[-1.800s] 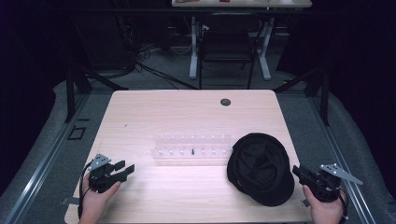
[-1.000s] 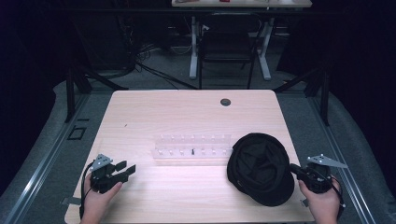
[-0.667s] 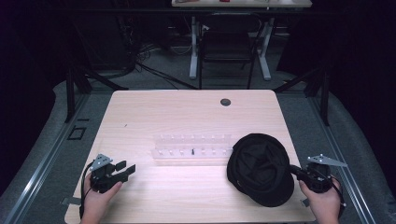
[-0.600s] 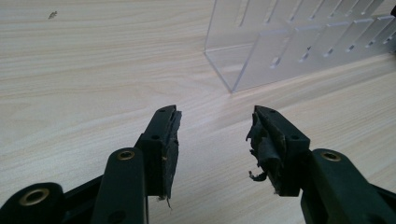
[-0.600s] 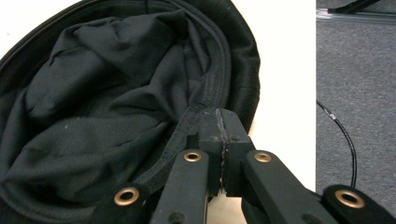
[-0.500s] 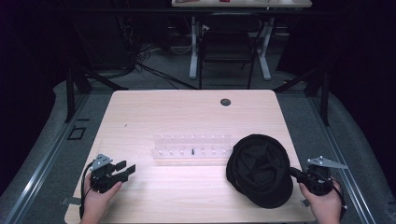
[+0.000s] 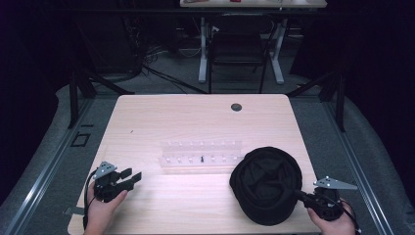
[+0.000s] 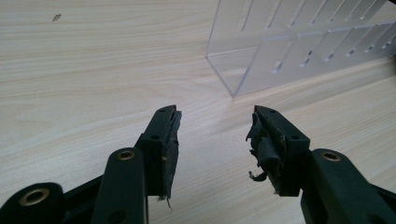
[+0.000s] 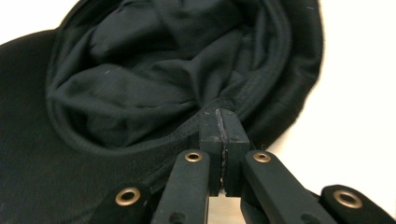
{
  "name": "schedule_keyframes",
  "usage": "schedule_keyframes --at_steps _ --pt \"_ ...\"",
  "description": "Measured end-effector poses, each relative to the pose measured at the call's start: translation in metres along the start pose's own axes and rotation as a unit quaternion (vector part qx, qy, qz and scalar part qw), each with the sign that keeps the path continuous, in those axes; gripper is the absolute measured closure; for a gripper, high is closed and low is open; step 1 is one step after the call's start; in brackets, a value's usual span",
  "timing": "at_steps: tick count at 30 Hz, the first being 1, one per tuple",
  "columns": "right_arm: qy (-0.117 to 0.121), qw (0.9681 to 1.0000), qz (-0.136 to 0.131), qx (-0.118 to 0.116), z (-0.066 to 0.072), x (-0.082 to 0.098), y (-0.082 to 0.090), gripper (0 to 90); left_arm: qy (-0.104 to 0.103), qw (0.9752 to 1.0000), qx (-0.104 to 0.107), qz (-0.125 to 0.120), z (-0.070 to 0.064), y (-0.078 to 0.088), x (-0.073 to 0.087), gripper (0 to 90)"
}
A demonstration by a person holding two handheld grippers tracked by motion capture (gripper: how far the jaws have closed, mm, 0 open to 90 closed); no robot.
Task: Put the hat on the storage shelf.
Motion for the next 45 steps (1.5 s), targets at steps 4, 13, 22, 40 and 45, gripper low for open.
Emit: schedule_keyframes --at_steps 4,13,22,40,45 --pt "0.007 0.9996 0.012 -0.023 0.014 0.005 0.0 90.0 0.001 1.0 0.001 0.0 -0.001 -0.001 0.0 51.1" --pt "0.046 0.9944 0.047 -0.083 0.055 0.009 -0.009 90.0 -0.01 0.9999 0.014 -0.002 -0.011 -0.001 -0.003 51.2" --pt "0.072 0.9927 0.047 -0.084 0.072 0.006 -0.023 89.9 -0.026 0.9972 0.07 0.009 -0.055 -0.006 -0.017 51.8" --pt "-0.013 0.9971 -0.061 0.043 0.001 -0.02 -0.004 68.9 -0.099 0.9879 0.113 0.039 -0.11 -0.032 -0.03 51.7" --pt "-0.045 0.9966 -0.055 0.042 -0.016 -0.028 -0.013 63.6 -0.09 0.9901 0.102 0.035 -0.102 -0.031 -0.028 51.6"
Point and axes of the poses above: each handheld gripper's, and its own axes: y roughly backward along the jaws, x roughly out of its underside, z roughly to its left, the point moved 1 cm from there along -y, roughly forward along the jaws, and after that the axes turned 7 degrees about -y, right-handed, at the moved point
